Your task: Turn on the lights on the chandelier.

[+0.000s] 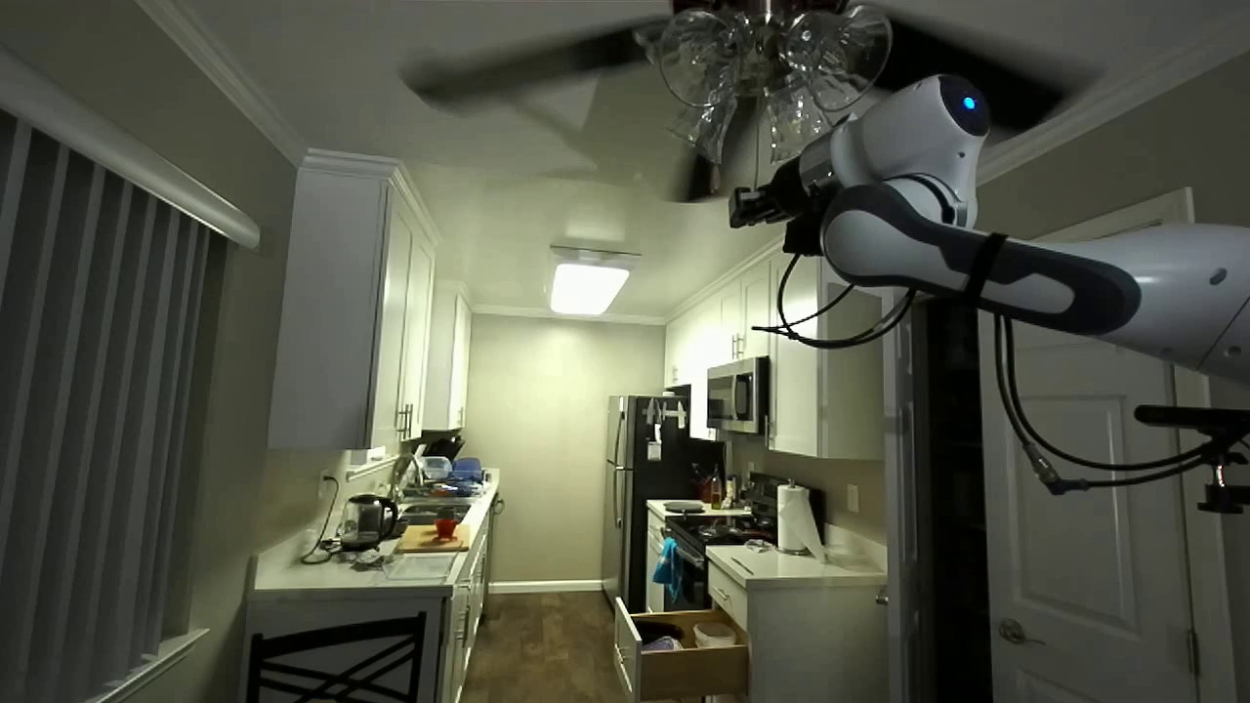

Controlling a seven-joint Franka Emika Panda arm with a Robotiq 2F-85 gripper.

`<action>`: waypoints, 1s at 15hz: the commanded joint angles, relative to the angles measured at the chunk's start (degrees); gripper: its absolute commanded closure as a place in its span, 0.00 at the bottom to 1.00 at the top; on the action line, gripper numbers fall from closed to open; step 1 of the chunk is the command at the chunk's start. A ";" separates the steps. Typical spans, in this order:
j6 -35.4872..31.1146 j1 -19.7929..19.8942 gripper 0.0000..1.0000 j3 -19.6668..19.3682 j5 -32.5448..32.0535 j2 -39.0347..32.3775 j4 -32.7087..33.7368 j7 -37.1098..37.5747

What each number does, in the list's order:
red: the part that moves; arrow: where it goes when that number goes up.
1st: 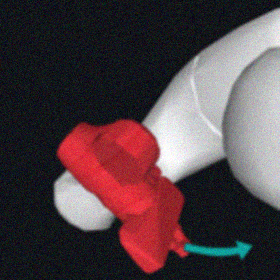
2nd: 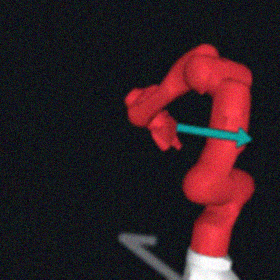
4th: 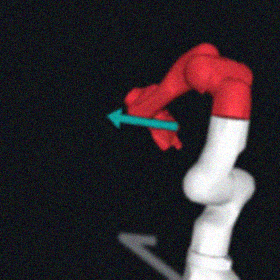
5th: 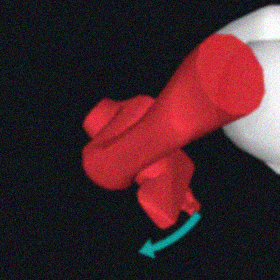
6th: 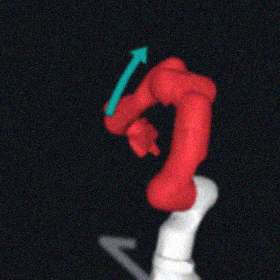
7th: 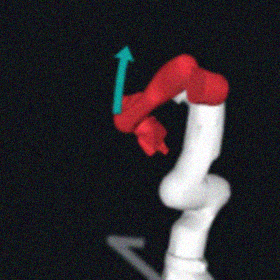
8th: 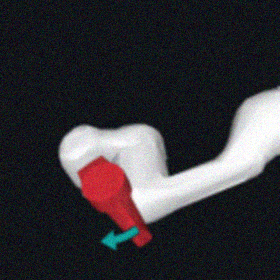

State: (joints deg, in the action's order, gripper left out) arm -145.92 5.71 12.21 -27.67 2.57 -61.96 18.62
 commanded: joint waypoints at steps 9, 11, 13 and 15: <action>1.54 0.49 0.35 -1.42 8.39 4.56 -5.91 -6.51; 2.58 0.27 0.23 -1.19 9.07 4.42 -5.51 -7.27; 5.02 -0.01 0.09 -0.99 11.31 4.76 -5.92 -9.13; 5.33 0.20 0.01 -1.20 11.46 4.98 -6.57 -9.36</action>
State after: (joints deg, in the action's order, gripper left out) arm -145.97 5.67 12.29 -27.67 1.58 -62.87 18.64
